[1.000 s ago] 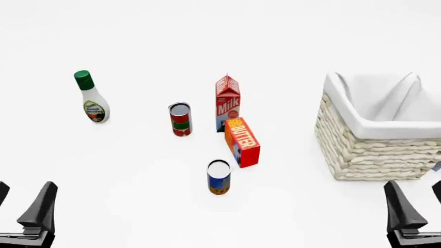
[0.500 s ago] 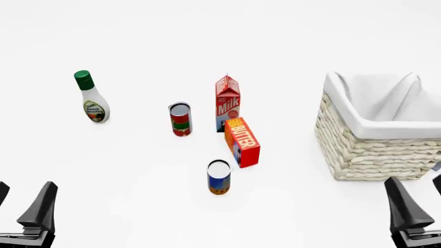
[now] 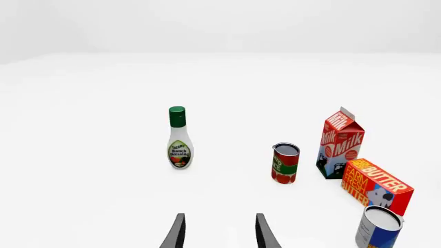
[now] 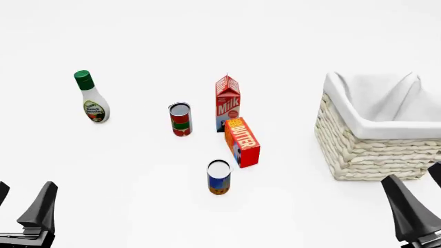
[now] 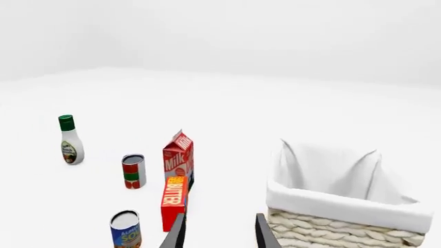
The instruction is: Pick the alphabet soup and place it in the basket.
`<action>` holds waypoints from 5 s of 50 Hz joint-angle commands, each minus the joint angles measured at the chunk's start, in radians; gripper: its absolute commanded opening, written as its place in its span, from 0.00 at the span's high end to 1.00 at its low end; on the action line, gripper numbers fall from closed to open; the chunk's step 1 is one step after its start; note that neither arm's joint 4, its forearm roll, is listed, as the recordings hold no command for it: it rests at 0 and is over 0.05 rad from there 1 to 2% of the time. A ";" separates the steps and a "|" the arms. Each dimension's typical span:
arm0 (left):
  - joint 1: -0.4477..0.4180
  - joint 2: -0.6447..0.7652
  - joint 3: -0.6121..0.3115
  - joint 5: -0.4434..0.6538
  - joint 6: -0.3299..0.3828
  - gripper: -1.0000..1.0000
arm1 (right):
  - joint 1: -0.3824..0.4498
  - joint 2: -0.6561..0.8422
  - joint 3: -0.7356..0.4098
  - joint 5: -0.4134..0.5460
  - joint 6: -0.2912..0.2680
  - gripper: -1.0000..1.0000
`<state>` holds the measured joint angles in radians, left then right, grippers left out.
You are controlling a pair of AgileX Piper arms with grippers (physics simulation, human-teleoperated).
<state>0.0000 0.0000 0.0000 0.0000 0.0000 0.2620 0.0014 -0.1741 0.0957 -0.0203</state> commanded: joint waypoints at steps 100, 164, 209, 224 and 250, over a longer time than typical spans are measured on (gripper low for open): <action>0.000 0.000 0.000 0.000 0.000 0.00 | 0.554 1.117 -0.177 -0.827 -0.074 0.00; 0.000 0.000 0.000 0.000 0.000 0.00 | 0.476 1.437 -0.153 -1.086 0.023 0.00; 0.000 0.000 0.000 0.000 0.000 0.00 | 0.446 1.696 -0.253 -1.164 0.055 0.00; 0.000 0.000 0.000 0.000 0.000 0.00 | 0.454 1.759 -0.286 -1.172 0.062 0.00; 0.000 0.000 0.000 0.000 0.000 0.00 | 0.463 1.870 -0.344 -1.190 0.076 0.00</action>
<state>0.0000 0.0000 0.0000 0.0000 0.0000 0.7221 1.8331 -0.4974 -1.0892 0.0504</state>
